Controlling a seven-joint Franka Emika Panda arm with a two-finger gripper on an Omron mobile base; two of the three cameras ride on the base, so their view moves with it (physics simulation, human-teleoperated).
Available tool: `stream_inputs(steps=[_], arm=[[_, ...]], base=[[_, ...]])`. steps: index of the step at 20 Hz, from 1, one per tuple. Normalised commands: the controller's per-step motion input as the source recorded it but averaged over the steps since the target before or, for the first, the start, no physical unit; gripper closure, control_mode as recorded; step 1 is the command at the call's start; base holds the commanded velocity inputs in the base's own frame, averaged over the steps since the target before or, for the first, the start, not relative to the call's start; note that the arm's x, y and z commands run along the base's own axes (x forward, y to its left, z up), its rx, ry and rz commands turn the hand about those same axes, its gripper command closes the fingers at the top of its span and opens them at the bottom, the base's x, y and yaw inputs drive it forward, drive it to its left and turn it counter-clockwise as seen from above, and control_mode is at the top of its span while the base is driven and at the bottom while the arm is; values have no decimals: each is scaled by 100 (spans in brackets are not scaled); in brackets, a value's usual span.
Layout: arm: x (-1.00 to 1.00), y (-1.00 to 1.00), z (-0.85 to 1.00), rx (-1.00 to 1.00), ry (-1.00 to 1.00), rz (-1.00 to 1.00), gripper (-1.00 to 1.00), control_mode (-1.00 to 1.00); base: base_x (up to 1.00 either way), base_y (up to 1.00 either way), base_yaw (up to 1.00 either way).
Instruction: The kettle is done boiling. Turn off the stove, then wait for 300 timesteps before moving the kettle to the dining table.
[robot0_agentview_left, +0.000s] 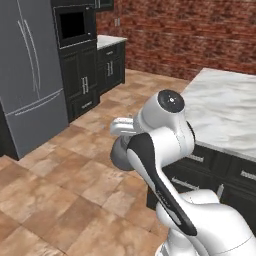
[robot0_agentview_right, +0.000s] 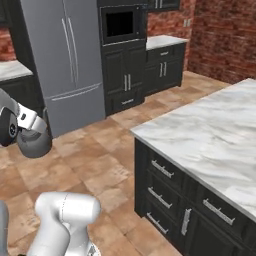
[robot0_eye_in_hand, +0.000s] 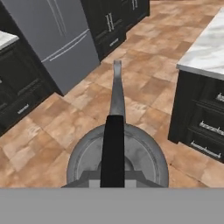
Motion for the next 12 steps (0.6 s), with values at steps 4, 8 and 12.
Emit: stream_inputs(steps=[4, 8, 12], arm=[[0, 0, 0, 0, 0, 0, 100, 100], [0, 0, 0, 0, 0, 0, 100, 100], [0, 0, 0, 0, 0, 0, 100, 100]], base=[[73, 47, -37], [73, 52, -37], [72, 55, -37]])
